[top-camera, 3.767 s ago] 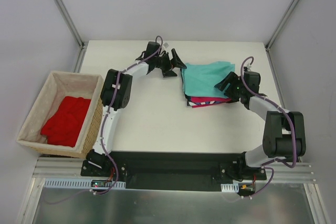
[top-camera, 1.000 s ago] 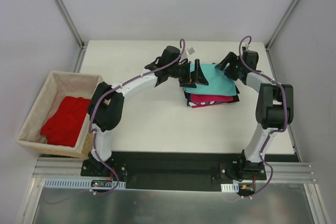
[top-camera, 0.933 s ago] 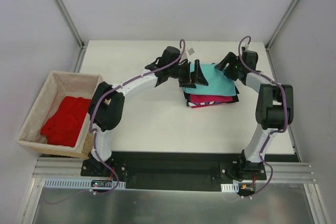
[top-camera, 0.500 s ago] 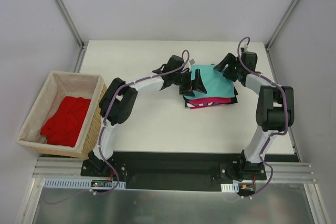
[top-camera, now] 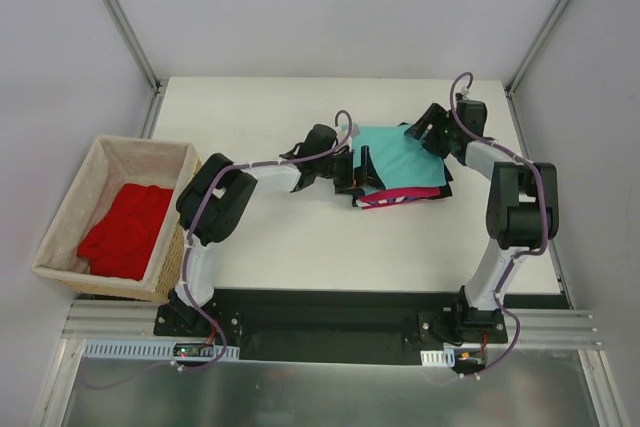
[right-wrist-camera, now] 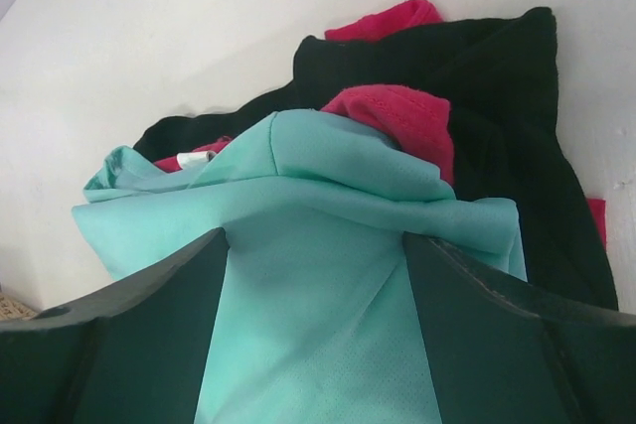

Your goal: Fold and stack the t-shirts

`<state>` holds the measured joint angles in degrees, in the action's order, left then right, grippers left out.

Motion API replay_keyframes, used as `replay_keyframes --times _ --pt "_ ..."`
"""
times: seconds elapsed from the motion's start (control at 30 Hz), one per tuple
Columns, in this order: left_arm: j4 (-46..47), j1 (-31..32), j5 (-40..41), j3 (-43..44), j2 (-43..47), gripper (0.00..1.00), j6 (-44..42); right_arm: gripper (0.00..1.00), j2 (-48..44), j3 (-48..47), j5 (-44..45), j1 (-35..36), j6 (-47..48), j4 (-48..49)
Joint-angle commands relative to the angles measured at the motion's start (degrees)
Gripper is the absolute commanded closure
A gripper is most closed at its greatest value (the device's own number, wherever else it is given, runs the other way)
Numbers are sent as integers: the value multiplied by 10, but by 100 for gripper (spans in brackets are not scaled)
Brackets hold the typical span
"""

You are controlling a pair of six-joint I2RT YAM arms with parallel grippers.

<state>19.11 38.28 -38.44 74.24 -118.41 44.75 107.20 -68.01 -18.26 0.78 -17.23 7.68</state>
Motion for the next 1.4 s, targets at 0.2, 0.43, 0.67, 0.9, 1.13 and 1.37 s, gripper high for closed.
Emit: replay_keyframes --times 0.2,0.43,0.67,0.9,1.13,1.37 --pt "0 6 5 -61 36 7 2 23 66 -14 2 14 -21 -51" --pt "-17 6 7 -40 57 7 -7 23 86 -39 -4 12 -39 -89" --pt "-30 6 5 -35 93 7 -8 23 86 -57 4 11 -37 -115" --pt "-45 7 5 -37 163 7 -5 23 -26 -30 45 17 -19 -153" --pt "-83 7 22 -43 228 7 -26 22 -219 -28 135 40 28 -231" --pt "-99 7 35 -69 269 7 -34 21 -306 -108 128 80 59 -311"
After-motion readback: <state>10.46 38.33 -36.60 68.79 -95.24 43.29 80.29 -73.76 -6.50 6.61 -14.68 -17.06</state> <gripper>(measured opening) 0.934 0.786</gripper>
